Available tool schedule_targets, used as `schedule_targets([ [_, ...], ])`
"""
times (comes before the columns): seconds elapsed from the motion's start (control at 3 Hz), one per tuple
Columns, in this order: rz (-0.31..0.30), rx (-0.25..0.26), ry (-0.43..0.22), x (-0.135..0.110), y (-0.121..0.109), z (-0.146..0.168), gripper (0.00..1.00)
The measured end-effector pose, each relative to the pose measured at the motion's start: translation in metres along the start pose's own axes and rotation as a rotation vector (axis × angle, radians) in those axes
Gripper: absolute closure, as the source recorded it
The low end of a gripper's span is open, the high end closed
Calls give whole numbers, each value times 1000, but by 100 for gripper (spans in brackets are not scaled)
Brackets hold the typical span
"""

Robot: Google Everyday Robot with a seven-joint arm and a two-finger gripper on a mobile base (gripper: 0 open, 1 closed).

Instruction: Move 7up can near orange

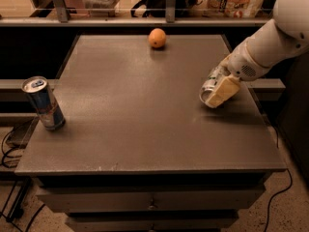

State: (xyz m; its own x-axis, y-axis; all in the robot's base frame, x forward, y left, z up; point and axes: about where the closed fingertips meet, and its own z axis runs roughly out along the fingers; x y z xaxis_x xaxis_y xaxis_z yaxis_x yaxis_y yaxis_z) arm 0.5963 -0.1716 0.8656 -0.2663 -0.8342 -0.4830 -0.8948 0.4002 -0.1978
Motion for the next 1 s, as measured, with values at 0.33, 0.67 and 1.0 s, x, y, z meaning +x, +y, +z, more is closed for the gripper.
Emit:
schedule_targets([
  [0.33, -18, 14, -101, -31, -11, -24, 87],
  [0.67, -3, 75, -196, -74, -26, -50, 100],
  [1.0, 1, 81, -201, -76, -28, -52, 100],
])
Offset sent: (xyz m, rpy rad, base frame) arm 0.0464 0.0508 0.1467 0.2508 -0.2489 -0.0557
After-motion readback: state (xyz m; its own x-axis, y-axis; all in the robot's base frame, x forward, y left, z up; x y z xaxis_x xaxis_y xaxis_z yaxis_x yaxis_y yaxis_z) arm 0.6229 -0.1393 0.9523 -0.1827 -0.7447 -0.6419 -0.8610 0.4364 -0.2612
